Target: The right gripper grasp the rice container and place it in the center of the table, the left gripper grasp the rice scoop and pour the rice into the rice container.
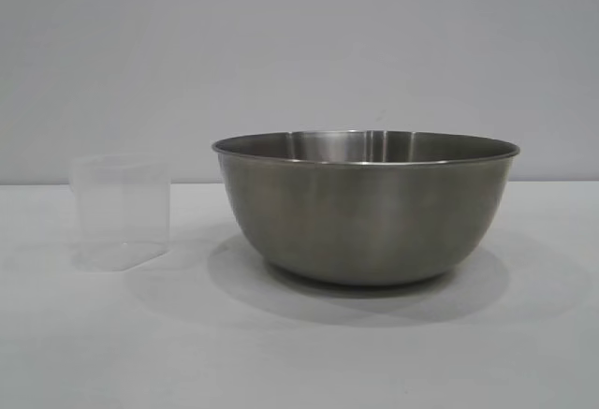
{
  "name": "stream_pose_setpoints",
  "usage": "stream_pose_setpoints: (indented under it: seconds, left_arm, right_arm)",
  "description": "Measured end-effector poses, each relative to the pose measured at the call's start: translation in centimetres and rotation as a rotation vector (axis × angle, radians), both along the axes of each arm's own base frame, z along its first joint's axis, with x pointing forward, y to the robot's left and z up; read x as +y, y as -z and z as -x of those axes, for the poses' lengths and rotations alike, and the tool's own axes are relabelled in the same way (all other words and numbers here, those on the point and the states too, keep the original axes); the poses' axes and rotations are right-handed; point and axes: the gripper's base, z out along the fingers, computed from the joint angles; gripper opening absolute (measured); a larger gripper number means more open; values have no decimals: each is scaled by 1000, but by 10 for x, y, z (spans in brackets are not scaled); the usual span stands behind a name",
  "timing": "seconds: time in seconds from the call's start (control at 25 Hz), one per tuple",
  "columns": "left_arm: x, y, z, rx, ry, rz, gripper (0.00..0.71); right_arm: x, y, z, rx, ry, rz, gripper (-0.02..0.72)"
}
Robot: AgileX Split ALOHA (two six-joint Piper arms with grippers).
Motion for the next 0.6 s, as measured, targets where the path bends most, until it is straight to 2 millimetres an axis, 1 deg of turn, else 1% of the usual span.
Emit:
stream_pose_setpoints:
  seconds: [0.36,0.6]
  left_arm:
    - [0,0,0,1,-13,2,202]
    - [-2,0,-1,1,-134,2,202]
  right_arm:
    - [0,0,0,0,9,0,398]
    - [1,0,1,-1,162,2,398]
